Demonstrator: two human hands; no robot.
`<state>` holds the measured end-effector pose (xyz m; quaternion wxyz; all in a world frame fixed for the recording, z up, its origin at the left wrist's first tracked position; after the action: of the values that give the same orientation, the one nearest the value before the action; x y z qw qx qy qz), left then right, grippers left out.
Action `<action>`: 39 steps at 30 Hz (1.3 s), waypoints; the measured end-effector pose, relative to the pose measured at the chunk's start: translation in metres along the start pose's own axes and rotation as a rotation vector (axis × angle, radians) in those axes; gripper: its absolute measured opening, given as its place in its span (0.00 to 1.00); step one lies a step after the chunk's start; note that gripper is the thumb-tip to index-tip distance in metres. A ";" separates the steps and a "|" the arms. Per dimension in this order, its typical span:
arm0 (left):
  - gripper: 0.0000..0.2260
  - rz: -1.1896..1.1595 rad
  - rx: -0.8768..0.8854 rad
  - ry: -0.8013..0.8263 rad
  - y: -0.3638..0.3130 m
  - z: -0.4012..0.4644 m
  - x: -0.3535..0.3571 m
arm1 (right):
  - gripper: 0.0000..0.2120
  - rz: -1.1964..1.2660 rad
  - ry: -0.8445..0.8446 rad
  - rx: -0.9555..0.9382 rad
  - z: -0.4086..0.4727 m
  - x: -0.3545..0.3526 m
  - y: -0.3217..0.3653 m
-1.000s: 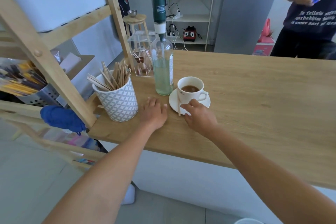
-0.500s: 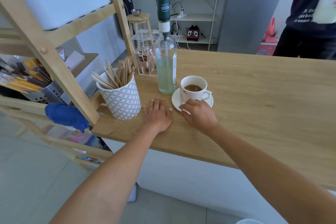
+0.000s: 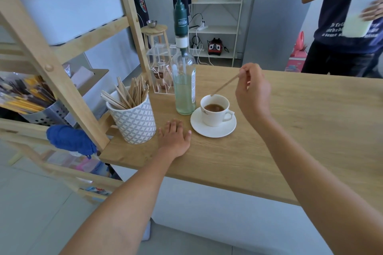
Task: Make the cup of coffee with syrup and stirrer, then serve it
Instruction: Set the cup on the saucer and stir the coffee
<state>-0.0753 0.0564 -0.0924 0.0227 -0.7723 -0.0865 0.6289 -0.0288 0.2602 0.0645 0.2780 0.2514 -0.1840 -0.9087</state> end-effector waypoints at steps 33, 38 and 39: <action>0.28 0.000 0.004 0.015 0.000 -0.002 -0.004 | 0.13 -0.157 0.473 0.125 0.039 0.040 -0.007; 0.28 0.009 0.005 0.021 0.000 -0.002 -0.003 | 0.13 -0.230 0.489 0.133 0.041 0.035 -0.014; 0.28 0.009 0.004 0.021 0.000 -0.001 -0.003 | 0.13 -0.255 0.470 0.126 0.041 0.034 -0.015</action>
<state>-0.0746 0.0559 -0.0891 0.0224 -0.7793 -0.0818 0.6209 -0.0822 0.2595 0.0787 0.1804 0.4931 -0.1376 -0.8399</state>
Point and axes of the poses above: each hand's wrist, its own z-axis towards the middle knuckle, its own x-axis out of the palm, y = z × x, the point moved 2 cm from there along z, towards the middle knuckle, and after that the axes turned 14 degrees about -x, right-handed, at the moved point
